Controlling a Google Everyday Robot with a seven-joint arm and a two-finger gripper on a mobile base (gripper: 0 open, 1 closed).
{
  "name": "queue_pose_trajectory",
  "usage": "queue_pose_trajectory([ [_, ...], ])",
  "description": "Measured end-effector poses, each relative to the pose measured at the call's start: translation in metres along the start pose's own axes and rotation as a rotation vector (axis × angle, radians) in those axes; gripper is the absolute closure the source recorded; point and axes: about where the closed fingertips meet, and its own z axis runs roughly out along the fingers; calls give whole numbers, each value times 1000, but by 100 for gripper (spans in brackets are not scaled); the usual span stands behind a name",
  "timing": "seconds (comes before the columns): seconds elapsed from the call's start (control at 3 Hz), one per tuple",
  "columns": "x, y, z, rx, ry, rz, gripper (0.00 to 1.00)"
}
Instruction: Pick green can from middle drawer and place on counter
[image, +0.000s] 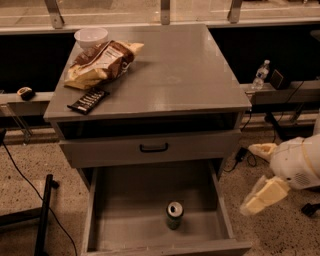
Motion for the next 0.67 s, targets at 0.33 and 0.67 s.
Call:
queue_pose_trajectory([
  [0.33,15,-4,12,40,-16,13,0],
  [0.67,13,-5,29,-1,-55,5,0],
])
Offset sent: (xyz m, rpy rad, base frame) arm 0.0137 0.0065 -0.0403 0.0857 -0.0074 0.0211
